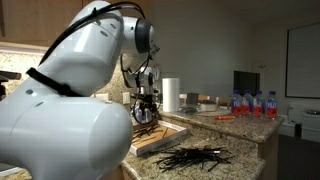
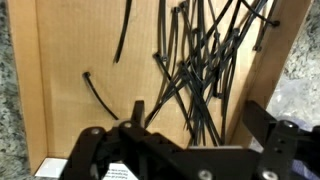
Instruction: Remove the zip ties from the box
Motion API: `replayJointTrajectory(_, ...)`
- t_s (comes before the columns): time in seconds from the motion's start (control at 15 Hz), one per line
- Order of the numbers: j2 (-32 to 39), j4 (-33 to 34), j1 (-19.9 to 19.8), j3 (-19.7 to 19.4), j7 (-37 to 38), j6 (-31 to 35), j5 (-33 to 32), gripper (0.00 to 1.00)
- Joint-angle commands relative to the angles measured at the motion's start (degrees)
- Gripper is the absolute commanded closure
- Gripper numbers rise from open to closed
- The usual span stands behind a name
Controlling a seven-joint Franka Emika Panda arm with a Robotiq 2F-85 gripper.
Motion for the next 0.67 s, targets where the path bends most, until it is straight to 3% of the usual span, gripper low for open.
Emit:
replayJointTrajectory(0.0, 5.82, 6.0, 2.57, -1.83, 1.32, -2.61, 1.59, 0.0)
replayJointTrajectory(0.6, 16.49, 15.6, 5.46, -4.19, 4.93, -3.26, 3.72, 0.0)
